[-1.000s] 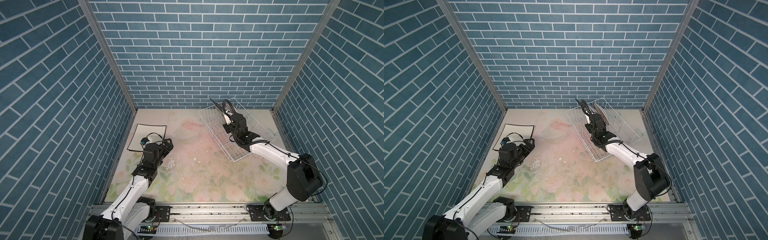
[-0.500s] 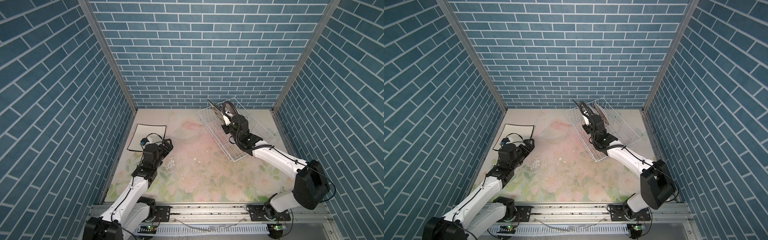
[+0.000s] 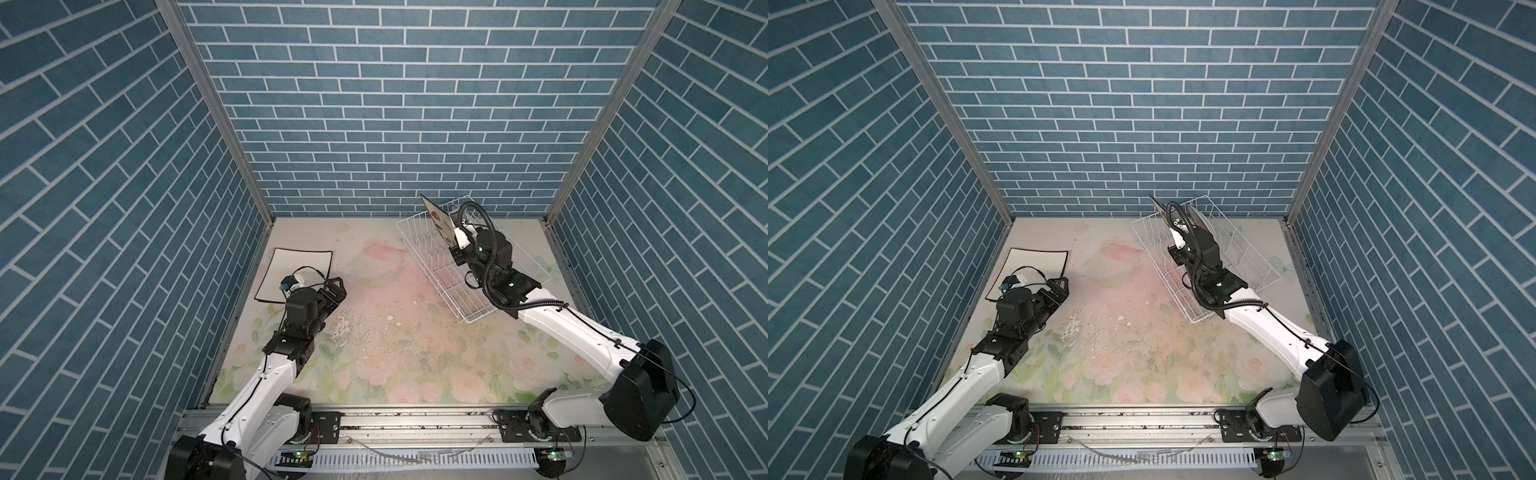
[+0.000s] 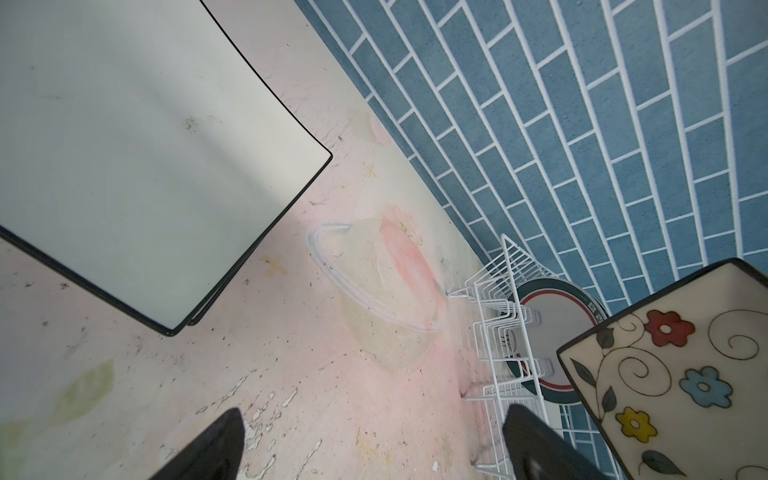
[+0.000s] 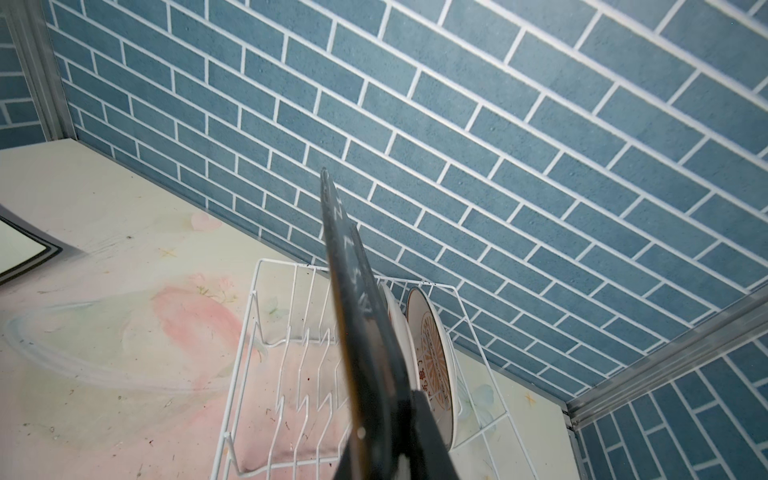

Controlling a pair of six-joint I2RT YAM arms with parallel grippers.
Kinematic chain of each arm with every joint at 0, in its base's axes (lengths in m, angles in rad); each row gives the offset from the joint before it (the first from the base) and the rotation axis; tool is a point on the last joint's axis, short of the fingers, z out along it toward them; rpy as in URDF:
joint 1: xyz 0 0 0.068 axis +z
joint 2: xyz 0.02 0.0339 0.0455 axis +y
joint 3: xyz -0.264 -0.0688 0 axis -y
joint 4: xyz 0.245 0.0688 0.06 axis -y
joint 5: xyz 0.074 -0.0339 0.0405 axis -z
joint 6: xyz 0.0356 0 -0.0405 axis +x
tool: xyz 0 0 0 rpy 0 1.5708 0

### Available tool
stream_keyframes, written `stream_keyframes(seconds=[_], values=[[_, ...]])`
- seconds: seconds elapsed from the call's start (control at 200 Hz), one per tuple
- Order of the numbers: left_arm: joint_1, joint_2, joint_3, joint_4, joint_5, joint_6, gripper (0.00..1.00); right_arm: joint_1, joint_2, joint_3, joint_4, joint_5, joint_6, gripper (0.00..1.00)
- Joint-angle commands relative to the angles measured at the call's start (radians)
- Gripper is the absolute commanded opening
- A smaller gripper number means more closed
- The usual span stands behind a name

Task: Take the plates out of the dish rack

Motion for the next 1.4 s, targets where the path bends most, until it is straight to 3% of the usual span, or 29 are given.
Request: stream_keyframes(seconds=[0.0,0.45,0.825,1.396], values=[[-0.006,0.006,-0.003,-0.008,-0.013,0.028,0.99,0.021,-0.081,0.035,0.158,-0.005,-0.023,0.00],[-0.006,-0.013,-0.059,0.140,0.008,0.004,1.00,0.090,-0.151,0.066,0.150,-0.092,0.062,0.00],[-0.007,-0.005,-0.108,0.301,0.057,0.016,1.00,0.123,-0.100,0.094,0.216,-0.239,0.276,0.00],[-0.008,0.097,-0.166,0.578,0.127,-0.100,1.00,0.178,0.158,0.073,0.637,-0.185,0.512,0.00]])
